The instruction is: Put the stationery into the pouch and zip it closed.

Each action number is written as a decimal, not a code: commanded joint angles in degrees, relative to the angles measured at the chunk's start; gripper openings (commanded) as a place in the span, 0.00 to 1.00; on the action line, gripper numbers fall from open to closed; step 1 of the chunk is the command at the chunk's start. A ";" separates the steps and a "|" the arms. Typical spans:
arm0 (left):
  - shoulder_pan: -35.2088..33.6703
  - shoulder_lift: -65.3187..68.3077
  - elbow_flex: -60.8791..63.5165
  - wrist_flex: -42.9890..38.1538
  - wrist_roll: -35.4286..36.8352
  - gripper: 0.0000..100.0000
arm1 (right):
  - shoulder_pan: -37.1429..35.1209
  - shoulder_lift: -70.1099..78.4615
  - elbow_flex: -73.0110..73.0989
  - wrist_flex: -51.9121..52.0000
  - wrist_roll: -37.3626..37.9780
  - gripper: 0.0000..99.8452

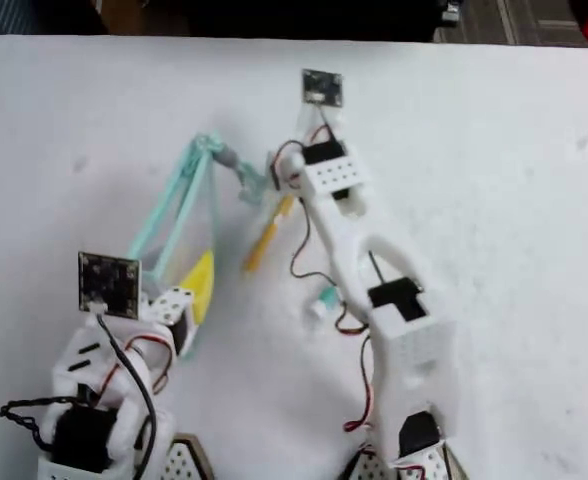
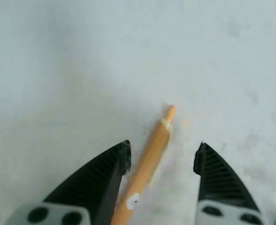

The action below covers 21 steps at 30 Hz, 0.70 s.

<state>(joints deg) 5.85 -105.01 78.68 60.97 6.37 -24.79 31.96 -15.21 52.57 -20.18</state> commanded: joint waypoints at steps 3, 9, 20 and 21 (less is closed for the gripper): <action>-0.04 0.31 0.35 -1.32 0.53 0.21 | -2.07 5.32 -7.12 1.10 -0.53 0.21; -0.04 0.31 0.35 -1.32 0.53 0.21 | -0.57 11.91 -16.62 10.15 -0.62 0.21; -0.04 0.31 0.35 -1.23 0.53 0.21 | -0.48 24.31 -33.76 21.23 -0.26 0.04; -0.04 0.31 0.35 -1.23 0.53 0.21 | -0.48 25.01 -35.16 22.29 -0.26 0.04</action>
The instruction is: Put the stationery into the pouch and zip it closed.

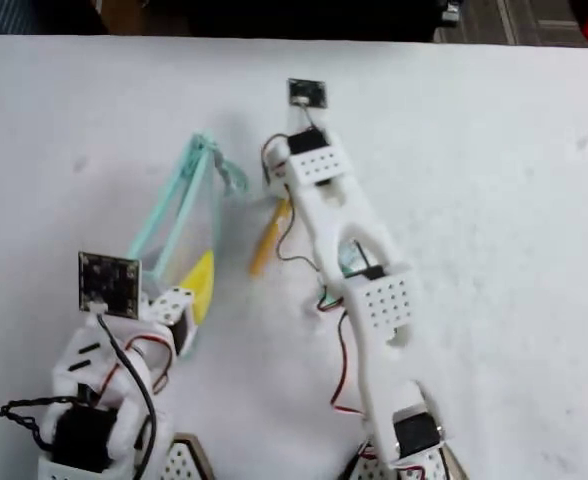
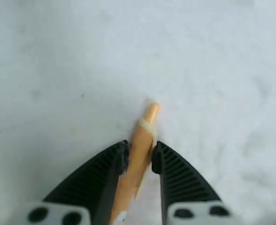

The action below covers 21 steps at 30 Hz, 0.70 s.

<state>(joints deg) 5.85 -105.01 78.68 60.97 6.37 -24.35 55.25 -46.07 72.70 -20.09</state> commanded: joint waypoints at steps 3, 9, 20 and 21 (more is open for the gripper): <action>-0.04 0.31 0.35 -1.14 0.53 0.21 | -0.75 3.82 -7.91 4.35 -0.35 0.01; -0.04 0.31 0.35 -1.14 0.53 0.21 | 0.31 6.46 -12.31 6.81 -0.44 0.02; -0.04 0.31 0.09 -0.88 0.88 0.21 | 0.40 6.37 -12.75 7.96 -0.26 0.02; -0.04 0.31 0.09 -0.88 0.88 0.21 | 0.40 6.29 -12.75 8.04 -0.26 0.02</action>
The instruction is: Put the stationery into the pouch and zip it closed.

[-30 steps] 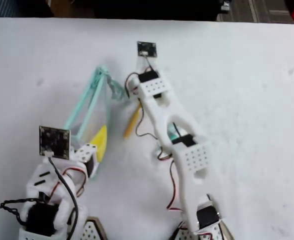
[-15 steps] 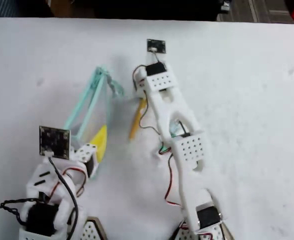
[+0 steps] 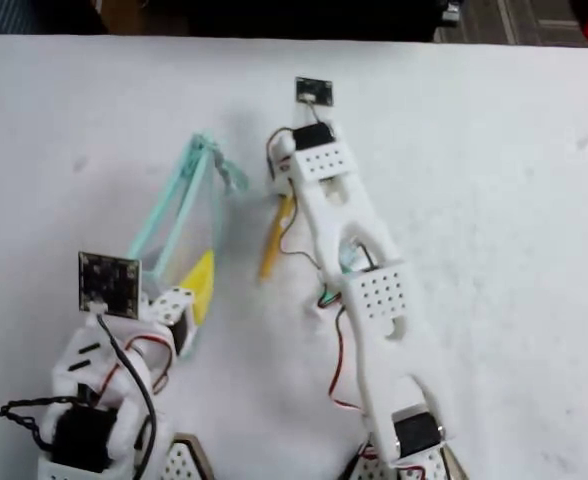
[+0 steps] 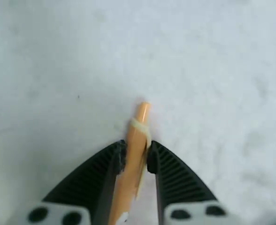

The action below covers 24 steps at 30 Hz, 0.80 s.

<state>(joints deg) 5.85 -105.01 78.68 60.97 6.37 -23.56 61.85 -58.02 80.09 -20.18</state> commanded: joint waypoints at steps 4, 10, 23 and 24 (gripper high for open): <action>-0.04 0.31 0.09 -0.88 0.88 0.21 | -0.40 -3.74 -0.88 3.65 -0.18 0.02; -0.04 0.31 0.09 -0.88 0.97 0.21 | -0.40 -10.33 -0.79 10.07 -0.18 0.02; -0.04 0.31 0.35 -1.05 0.97 0.21 | 0.22 -12.00 -0.79 11.74 -0.18 0.02; -0.04 0.31 0.35 -1.05 0.97 0.21 | 0.22 -12.62 -0.79 12.44 -0.18 0.02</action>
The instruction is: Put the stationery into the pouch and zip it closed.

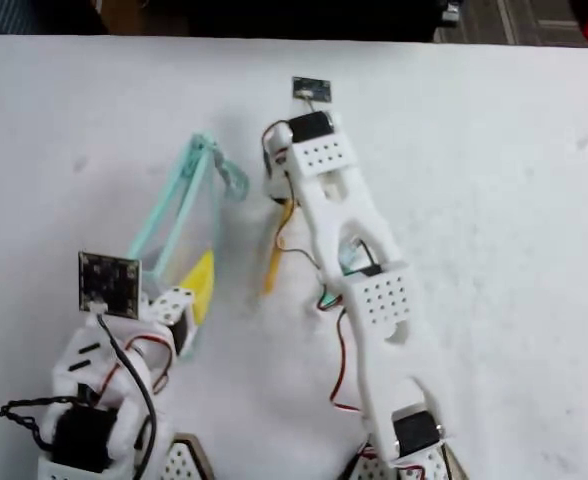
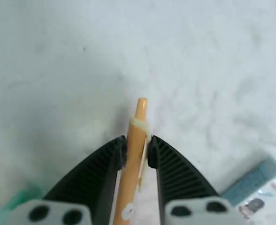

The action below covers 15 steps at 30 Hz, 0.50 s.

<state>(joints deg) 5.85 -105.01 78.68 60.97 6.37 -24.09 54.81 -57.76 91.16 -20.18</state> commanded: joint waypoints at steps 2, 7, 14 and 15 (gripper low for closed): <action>-0.04 0.31 0.35 -1.05 0.97 0.21 | 0.66 -7.25 -1.05 2.59 -0.18 0.02; 0.04 0.31 0.44 -1.23 0.97 0.21 | 0.66 -12.97 -1.05 4.97 -0.18 0.02; 0.04 0.31 0.44 -1.23 0.88 0.21 | 0.84 -20.00 -0.70 6.90 0.18 0.02; 0.04 0.31 0.44 -1.23 0.88 0.21 | 1.19 -20.79 -0.70 6.90 1.14 0.02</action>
<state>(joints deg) 5.85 -105.01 78.68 60.97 6.37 -24.00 39.78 -57.76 96.70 -20.18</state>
